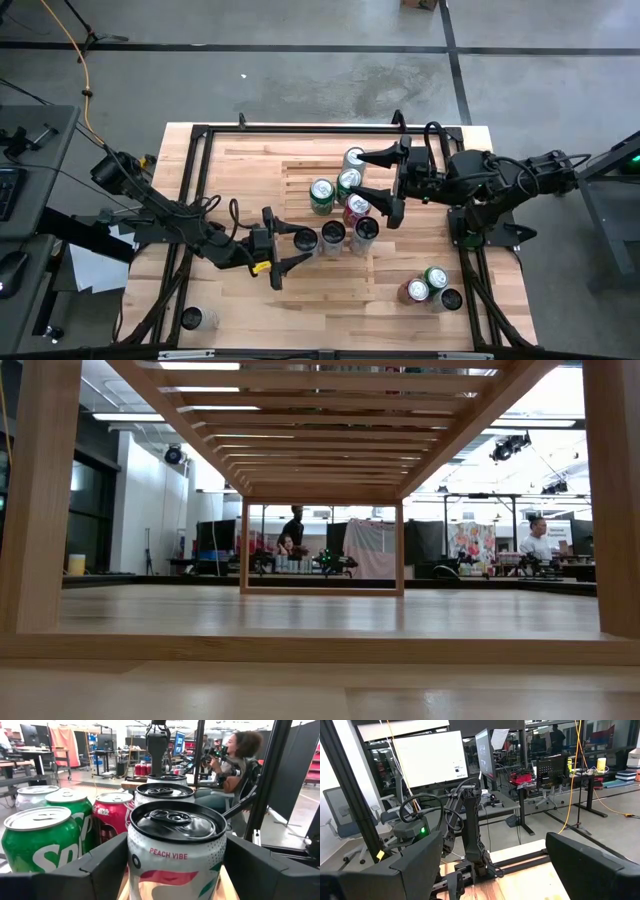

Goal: Place canned beverage on shelf
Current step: Put the white pink soda can on the shelf aligned with the other white pink soda cans, then put the red soda can on the shelf aligned with the other red soda can

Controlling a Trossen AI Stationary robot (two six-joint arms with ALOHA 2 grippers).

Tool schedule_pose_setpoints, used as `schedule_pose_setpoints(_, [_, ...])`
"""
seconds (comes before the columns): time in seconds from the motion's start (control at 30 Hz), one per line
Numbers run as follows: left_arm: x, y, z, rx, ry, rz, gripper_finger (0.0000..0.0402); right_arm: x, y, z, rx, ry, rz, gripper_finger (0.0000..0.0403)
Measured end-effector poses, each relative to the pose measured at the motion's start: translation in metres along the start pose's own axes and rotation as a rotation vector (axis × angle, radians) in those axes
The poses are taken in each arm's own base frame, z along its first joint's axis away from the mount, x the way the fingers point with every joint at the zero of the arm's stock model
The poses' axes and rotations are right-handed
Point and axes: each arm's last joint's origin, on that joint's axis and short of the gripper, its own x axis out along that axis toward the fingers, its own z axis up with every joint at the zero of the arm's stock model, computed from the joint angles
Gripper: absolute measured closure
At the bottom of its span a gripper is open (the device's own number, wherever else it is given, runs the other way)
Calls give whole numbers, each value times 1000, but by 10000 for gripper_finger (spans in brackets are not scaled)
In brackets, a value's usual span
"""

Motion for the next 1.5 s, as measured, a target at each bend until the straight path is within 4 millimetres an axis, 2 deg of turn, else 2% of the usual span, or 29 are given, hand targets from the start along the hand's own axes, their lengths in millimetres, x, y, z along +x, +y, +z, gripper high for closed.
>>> schedule_pose_setpoints(0.23, [0,2,2,11,-3,19,110,0,0,0,0,0,1,64])
schedule_pose_setpoints(0.67, [-11,10,22,-5,-57,-1,106,0,0,-1,-4,7,0,64])
schedule_pose_setpoints(0.87, [-22,20,43,-19,-112,1,78,0,0,-1,-5,7,0,64])
schedule_pose_setpoints(1.13, [-43,39,74,-16,-190,11,8,0,0,-1,-7,10,0,64])
schedule_pose_setpoints(1.3, [-53,44,88,2,-212,-13,11,0,0,-2,-11,18,-1,64])
schedule_pose_setpoints(1.5, [-55,46,90,-26,-217,-16,9,0,0,-3,-14,23,-2,64])
